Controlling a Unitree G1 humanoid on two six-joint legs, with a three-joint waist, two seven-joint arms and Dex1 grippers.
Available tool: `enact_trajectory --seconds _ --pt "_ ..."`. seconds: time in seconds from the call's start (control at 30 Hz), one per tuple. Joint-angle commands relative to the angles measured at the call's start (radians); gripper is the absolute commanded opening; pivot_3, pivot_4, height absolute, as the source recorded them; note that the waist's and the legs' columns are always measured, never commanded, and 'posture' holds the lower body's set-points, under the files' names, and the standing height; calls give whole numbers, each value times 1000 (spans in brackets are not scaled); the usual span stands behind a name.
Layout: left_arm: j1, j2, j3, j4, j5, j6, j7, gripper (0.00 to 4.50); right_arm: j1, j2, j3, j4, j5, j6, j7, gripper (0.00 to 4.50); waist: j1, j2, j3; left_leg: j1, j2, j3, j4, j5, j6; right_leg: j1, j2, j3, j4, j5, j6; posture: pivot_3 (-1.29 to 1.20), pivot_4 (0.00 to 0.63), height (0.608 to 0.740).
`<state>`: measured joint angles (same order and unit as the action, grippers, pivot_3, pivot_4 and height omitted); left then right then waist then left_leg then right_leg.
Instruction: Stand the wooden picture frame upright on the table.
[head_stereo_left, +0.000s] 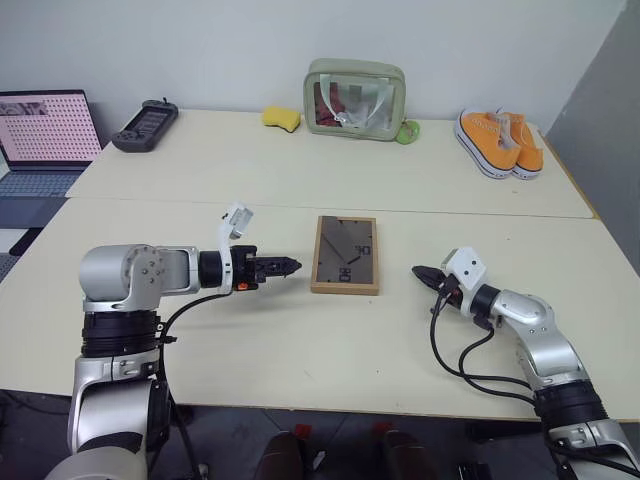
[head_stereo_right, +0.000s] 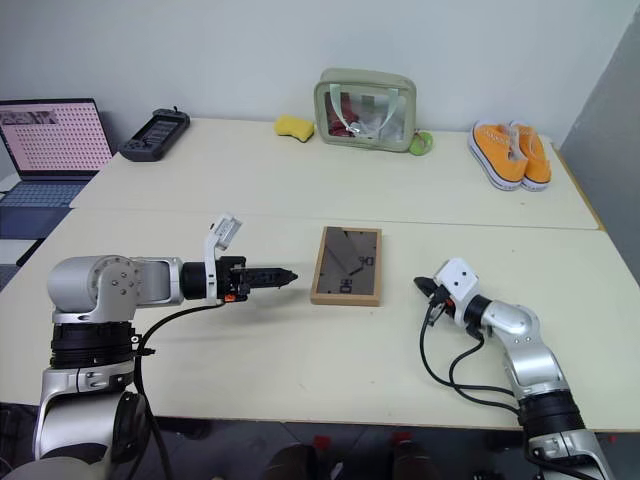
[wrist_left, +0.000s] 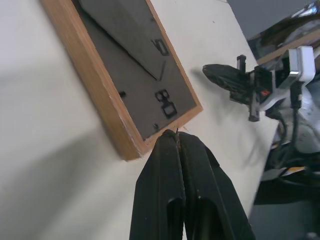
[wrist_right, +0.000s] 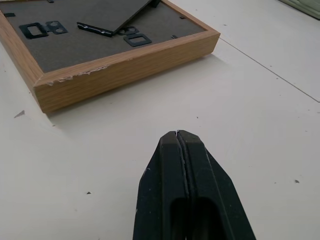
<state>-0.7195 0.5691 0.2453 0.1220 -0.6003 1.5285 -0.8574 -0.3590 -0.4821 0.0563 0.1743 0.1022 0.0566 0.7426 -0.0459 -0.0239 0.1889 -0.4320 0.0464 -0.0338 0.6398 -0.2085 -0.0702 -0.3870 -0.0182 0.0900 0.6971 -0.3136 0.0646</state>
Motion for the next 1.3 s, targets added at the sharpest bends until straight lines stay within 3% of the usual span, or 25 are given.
enact_trajectory --seconds 0.03,0.27,0.67,1.3 --pt "-35 17 82 57 -21 45 46 405 -12 -4 -17 -17 15 -34 9 0 -3 0 0 0 0 0 0 0 0 0 0 0 0 0 0 0 150 740" --pt "-39 69 49 77 -64 20 22 1779 -3 -1 -10 -20 15 -38 13 0 -1 0 0 0 0 -1 0 1 -1 0 0 0 0 0 0 0 150 740" --pt "-43 64 19 147 -70 -14 48 4087 5 -1 -6 -43 8 -40 17 0 -1 0 0 0 0 0 0 0 -1 0 0 0 0 0 0 0 150 740" --pt "-84 -96 -80 472 33 -285 88 4087 11 62 67 -37 -53 -68 -31 0 17 2 -2 0 -1 -2 4 0 0 3 0 -1 0 0 0 0 150 740"
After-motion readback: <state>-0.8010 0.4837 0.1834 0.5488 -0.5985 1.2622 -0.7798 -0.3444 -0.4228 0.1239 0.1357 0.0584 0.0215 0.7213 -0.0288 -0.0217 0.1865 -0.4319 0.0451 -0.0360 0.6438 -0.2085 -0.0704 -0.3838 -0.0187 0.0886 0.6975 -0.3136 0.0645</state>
